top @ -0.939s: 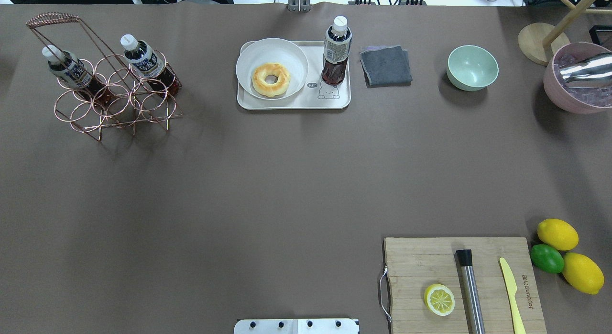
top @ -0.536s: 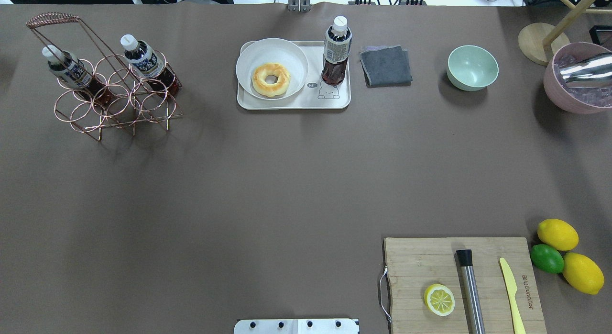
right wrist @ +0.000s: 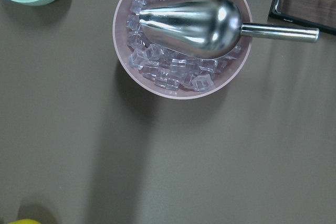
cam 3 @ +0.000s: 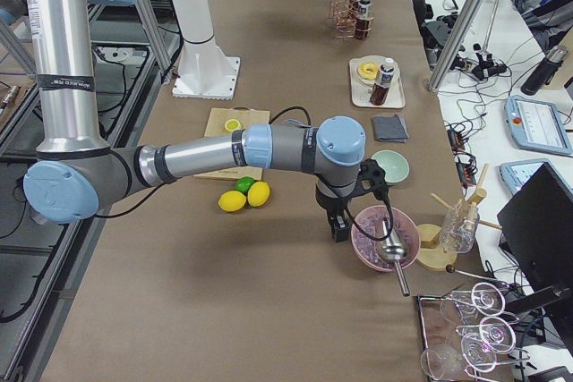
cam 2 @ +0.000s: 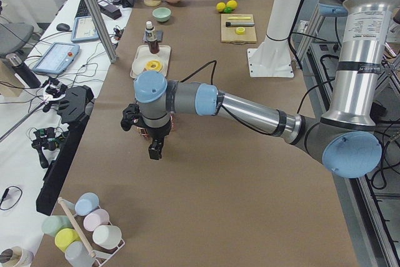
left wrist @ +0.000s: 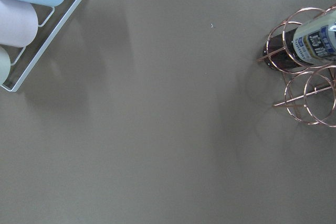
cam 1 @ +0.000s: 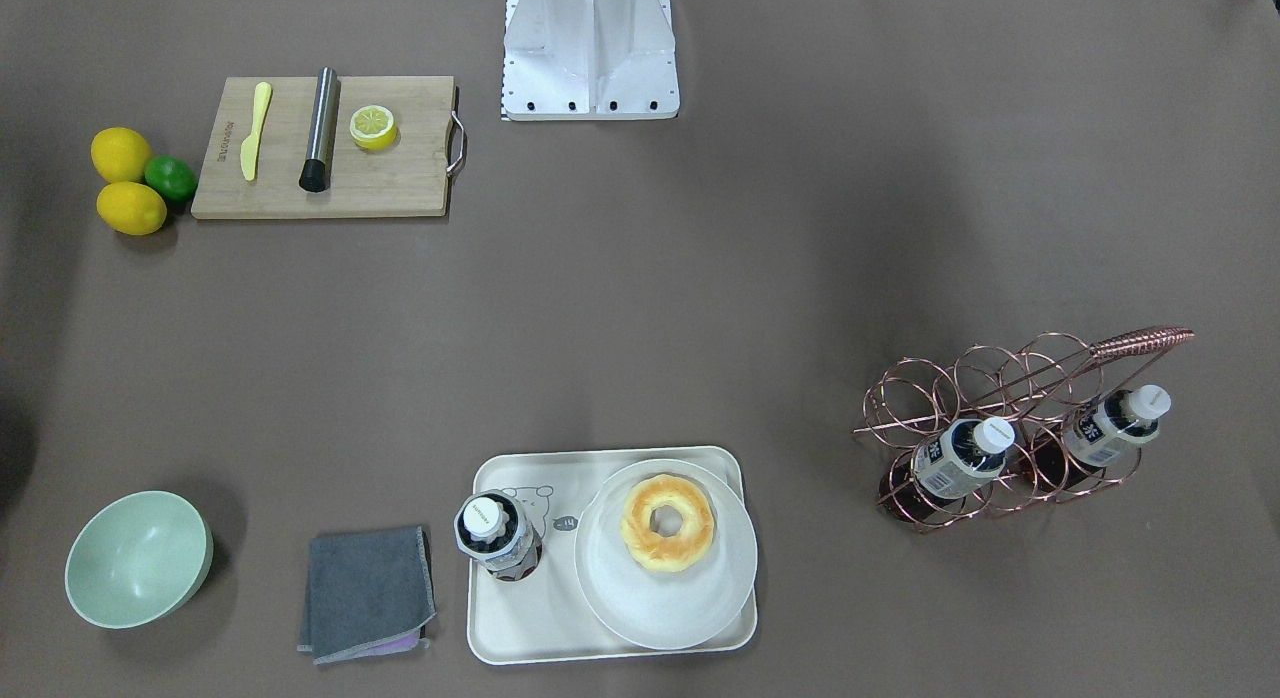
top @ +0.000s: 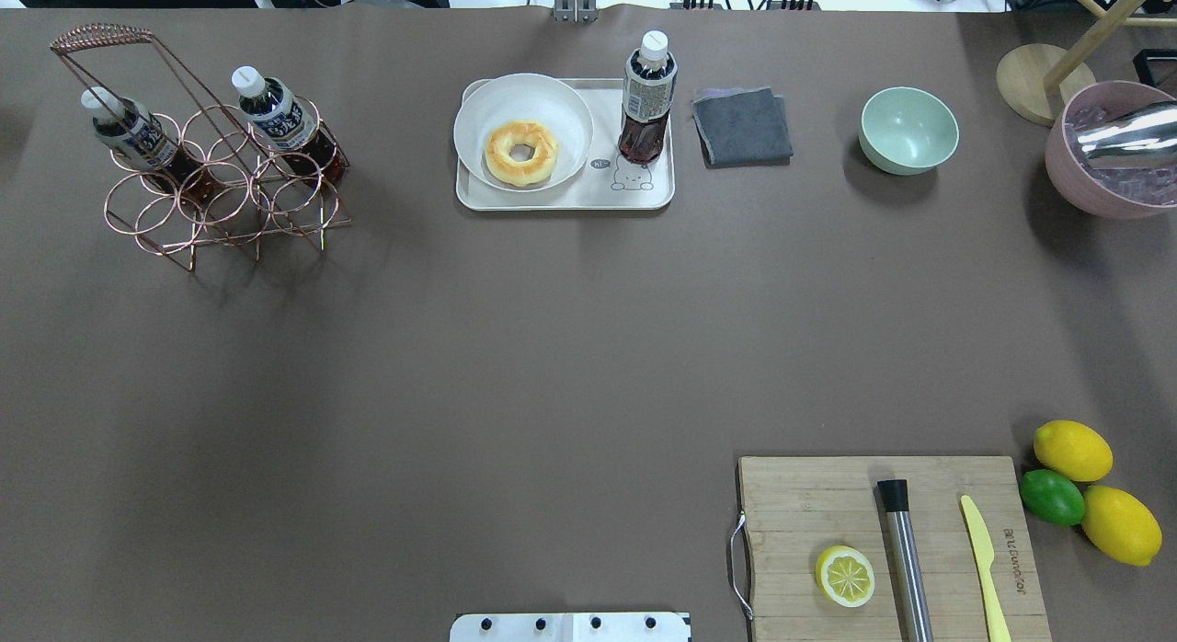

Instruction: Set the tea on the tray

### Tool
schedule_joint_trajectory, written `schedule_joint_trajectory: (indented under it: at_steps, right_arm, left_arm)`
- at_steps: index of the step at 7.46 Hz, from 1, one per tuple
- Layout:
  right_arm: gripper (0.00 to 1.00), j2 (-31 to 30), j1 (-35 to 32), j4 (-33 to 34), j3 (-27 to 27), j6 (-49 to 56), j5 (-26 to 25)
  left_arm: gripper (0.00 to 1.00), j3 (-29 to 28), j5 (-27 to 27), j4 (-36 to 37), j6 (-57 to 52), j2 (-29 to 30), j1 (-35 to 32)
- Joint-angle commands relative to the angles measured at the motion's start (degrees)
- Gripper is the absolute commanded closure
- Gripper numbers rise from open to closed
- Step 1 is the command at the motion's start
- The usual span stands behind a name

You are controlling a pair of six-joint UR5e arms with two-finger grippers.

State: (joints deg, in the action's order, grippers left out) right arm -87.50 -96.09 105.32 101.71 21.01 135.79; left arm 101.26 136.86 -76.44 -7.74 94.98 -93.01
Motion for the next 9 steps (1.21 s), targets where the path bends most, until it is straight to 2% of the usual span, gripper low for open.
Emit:
schedule_joint_trajectory:
  at_steps: [1, 3, 9]
  right_arm:
    - [0.00, -0.04, 0.03, -0.02, 0.07, 0.00, 0.18]
    - [0.00, -0.39, 0.03, 0.07, 0.07, 0.00, 0.44]
    - [0.00, -0.48, 0.03, 0.07, 0.15, 0.00, 0.44]
  left_arm:
    - [0.03, -0.80, 0.16, -0.64, -0.08, -1.64, -1.56]
    - [0.03, 0.07, 0.25, -1.77, 0.01, -4.00, -1.91]
    - [0.03, -0.01, 0.25, -2.66, -0.08, -4.72, -4.01]
